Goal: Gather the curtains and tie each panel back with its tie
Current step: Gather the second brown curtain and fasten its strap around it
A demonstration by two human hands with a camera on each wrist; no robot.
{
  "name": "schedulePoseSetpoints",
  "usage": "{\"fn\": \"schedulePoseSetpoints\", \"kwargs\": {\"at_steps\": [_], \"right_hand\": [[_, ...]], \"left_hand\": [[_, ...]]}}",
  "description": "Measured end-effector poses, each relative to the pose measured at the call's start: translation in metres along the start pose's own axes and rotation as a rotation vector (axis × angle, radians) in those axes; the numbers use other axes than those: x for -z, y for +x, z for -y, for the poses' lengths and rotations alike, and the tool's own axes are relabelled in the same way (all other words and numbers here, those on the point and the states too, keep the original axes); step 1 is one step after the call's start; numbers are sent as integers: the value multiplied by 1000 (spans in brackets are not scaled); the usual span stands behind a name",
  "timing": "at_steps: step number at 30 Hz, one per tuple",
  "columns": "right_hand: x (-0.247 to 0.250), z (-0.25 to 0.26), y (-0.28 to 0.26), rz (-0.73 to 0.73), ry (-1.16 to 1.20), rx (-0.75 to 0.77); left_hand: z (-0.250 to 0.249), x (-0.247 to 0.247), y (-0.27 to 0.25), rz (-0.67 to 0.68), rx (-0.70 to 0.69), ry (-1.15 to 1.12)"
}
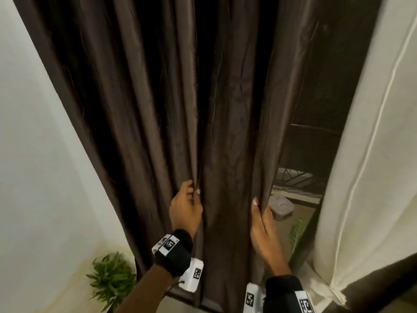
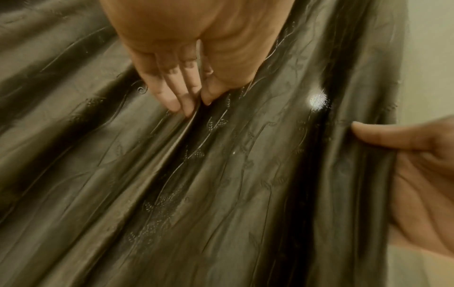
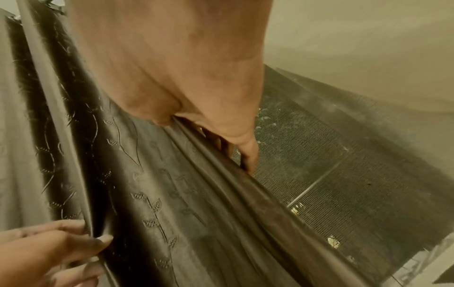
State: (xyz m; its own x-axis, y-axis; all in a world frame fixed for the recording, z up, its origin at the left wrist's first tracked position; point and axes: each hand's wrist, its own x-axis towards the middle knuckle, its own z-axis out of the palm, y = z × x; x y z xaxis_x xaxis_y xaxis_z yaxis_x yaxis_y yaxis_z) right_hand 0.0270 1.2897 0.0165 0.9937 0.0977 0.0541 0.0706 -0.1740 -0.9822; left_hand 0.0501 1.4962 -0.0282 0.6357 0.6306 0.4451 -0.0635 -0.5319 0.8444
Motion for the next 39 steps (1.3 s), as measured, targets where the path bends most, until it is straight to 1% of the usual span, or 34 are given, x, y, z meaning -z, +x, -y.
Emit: {"fn": "schedulePoseSetpoints", "kwargs": {"at_steps": [2, 3, 6, 8, 10, 11, 12, 13, 14, 15, 17, 18, 19, 20, 21, 23, 24, 25, 27, 30, 31, 33, 35, 37, 39], "right_hand": [[-11, -1, 10, 0, 4, 39], [-18, -1, 15, 14, 12, 54], [-41, 6, 28, 87, 62, 100], [-56, 10, 39, 94, 45, 131], [-64, 9, 47, 57, 23, 145], [-67, 9, 50, 51, 28, 150], [-67, 7, 54, 43, 53, 151], [-67, 5, 56, 35, 80, 137], [-66, 4, 58, 32, 90, 111], [-63, 3, 60, 23, 87, 88], [-59, 2, 61, 20, 84, 77], [-60, 3, 60, 19, 94, 65], [-62, 3, 59, 20, 94, 55], [-65, 3, 58, 18, 90, 47], [-69, 5, 56, 17, 87, 48], [-77, 9, 55, -15, 91, 53], [-80, 12, 55, -39, 89, 58], [-88, 17, 55, -62, 89, 60], [-98, 25, 53, -63, 98, 55], [-113, 34, 51, -102, 66, 75], [-119, 36, 49, -126, 60, 79], [-130, 41, 41, -125, 57, 64], [-147, 47, 32, -64, 85, 45], [-163, 51, 24, 18, 165, 100], [-175, 53, 21, 28, 203, 159]], "left_hand": [[2, 0, -10, 9, -104, 26], [1, 1, -17, 25, -181, 65], [-1, 4, -33, 128, -412, 148], [-3, 5, -37, 262, -469, 160], [-8, 12, -40, 361, -461, 97], [-9, 17, -38, 381, -482, 71], [-11, 21, -34, 368, -529, 54], [-10, 26, -29, 313, -565, 33], [-5, 30, -21, 214, -548, -4], [-2, 33, -12, 96, -466, -56], [3, 40, 12, -135, -218, -96], [5, 43, 28, -200, -100, -96], [7, 45, 42, -207, -5, -111], [7, 45, 57, -166, 59, -146], [9, 44, 71, -99, 96, -202], [11, 37, 92, 20, 101, -292], [13, 32, 99, 49, 99, -309], [16, 30, 107, 64, 102, -320], [19, 28, 113, 36, 85, -296], [21, 42, 108, -5, 44, -240], [25, 48, 102, -11, 16, -223], [30, 56, 78, 15, -99, -205], [28, 65, 58, 140, -244, -210], [22, 77, 47, 324, -358, -255], [16, 94, 48, 522, -390, -279]]}}
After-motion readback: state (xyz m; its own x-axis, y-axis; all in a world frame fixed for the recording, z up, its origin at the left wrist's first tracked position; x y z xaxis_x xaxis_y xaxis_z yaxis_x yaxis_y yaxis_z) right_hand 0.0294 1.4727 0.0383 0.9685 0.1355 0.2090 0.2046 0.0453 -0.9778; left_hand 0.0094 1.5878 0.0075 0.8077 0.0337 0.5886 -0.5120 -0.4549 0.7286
